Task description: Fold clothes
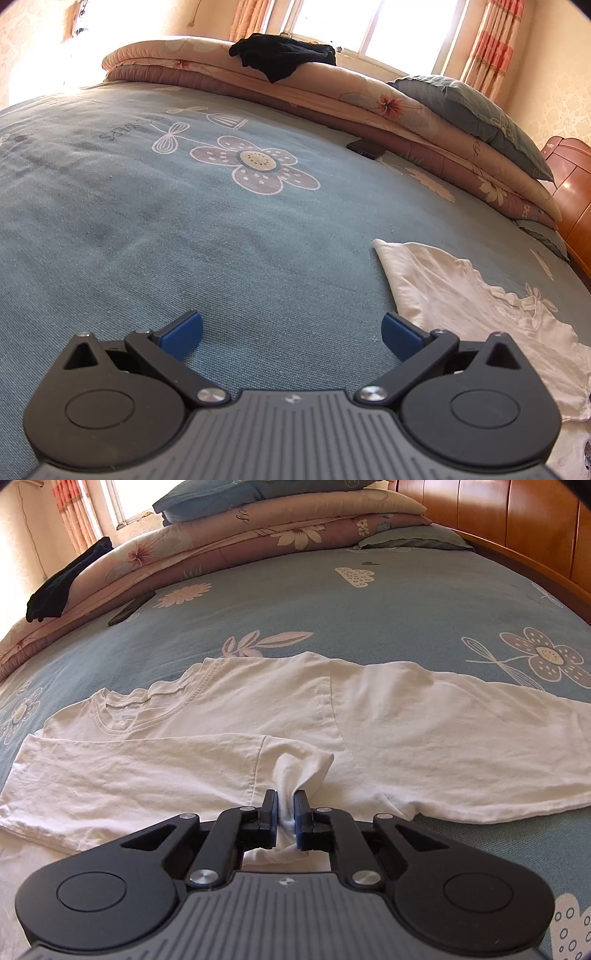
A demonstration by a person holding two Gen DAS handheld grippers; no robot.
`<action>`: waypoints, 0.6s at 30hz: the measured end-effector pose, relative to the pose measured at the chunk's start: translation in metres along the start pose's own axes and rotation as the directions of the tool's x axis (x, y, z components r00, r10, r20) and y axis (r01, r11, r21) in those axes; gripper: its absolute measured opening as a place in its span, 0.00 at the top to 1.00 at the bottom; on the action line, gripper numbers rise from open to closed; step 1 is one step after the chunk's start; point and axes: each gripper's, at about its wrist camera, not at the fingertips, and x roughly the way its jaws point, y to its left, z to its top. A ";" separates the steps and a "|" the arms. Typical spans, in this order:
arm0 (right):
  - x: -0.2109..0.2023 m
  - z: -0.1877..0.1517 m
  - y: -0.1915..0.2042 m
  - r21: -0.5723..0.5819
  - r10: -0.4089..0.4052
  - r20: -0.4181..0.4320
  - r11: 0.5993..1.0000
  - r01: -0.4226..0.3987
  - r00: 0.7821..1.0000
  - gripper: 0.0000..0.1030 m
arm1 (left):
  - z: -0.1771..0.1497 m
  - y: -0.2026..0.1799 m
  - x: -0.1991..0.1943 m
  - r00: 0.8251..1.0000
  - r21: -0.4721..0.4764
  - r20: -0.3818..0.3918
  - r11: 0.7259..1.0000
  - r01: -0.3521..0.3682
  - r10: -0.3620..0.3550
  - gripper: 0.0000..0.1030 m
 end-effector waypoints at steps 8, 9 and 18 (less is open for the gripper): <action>-0.022 0.017 0.052 -0.121 0.081 0.071 0.990 -0.072 0.994 0.76 | 0.001 0.002 -0.001 1.000 -0.020 0.004 1.000 0.008 -0.008 0.01; -0.021 0.017 0.065 -0.154 0.127 0.053 0.981 -0.118 0.990 0.77 | 0.001 0.001 -0.002 1.000 -0.019 0.005 1.000 0.007 -0.006 0.01; 0.009 0.005 0.174 -0.350 0.342 -0.077 0.870 -0.346 0.937 0.79 | 0.005 0.009 -0.013 0.997 -0.071 0.072 0.997 0.010 -0.004 0.01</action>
